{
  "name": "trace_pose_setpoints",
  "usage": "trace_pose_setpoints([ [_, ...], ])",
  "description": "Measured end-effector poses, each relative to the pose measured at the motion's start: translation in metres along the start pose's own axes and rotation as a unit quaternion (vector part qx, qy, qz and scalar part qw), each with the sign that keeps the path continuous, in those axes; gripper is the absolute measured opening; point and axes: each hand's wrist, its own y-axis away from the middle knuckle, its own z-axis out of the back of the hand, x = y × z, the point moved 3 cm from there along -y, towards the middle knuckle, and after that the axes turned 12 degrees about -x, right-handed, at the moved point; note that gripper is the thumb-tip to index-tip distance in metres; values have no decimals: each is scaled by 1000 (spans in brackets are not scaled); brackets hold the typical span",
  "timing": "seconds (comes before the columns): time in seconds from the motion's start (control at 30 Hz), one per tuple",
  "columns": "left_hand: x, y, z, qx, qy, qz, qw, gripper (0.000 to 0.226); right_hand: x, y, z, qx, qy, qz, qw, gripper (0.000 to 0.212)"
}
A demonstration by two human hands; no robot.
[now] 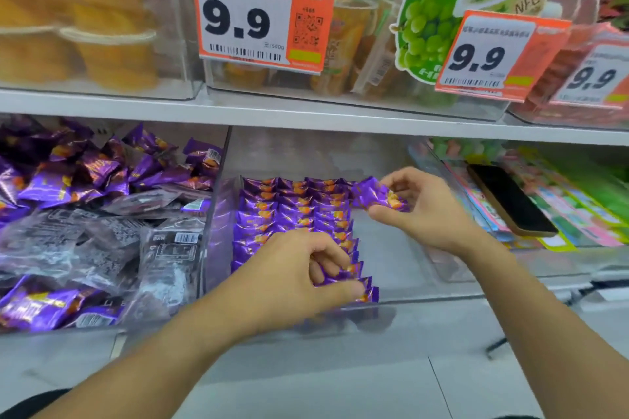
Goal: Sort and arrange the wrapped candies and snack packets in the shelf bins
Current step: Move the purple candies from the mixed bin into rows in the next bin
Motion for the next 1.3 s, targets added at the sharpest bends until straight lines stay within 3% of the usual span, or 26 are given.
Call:
trace_pose_setpoints([
  [0.1, 7, 5, -5, 72, -82, -48, 993, 22, -27, -34, -13, 51, 208, 14, 977, 40],
  [0.17, 10, 5, -7, 86, -88, -60, 991, 16, -42, -46, -28, 97, 250, -7, 963, 49],
  [0.8, 16, 3, -10, 77, -45, -46, 995, 12, -64, -54, -46, 56, 264, -76, 960, 68],
  [1.03, 17, 4, -10, 72, -45, -43, 995, 12, -62, -53, -48, 59, 229, -99, 966, 89],
  [1.3, 18, 4, -10, 76, -40, -39, 996, 12, -60, -50, -46, 52, 238, -99, 965, 81],
])
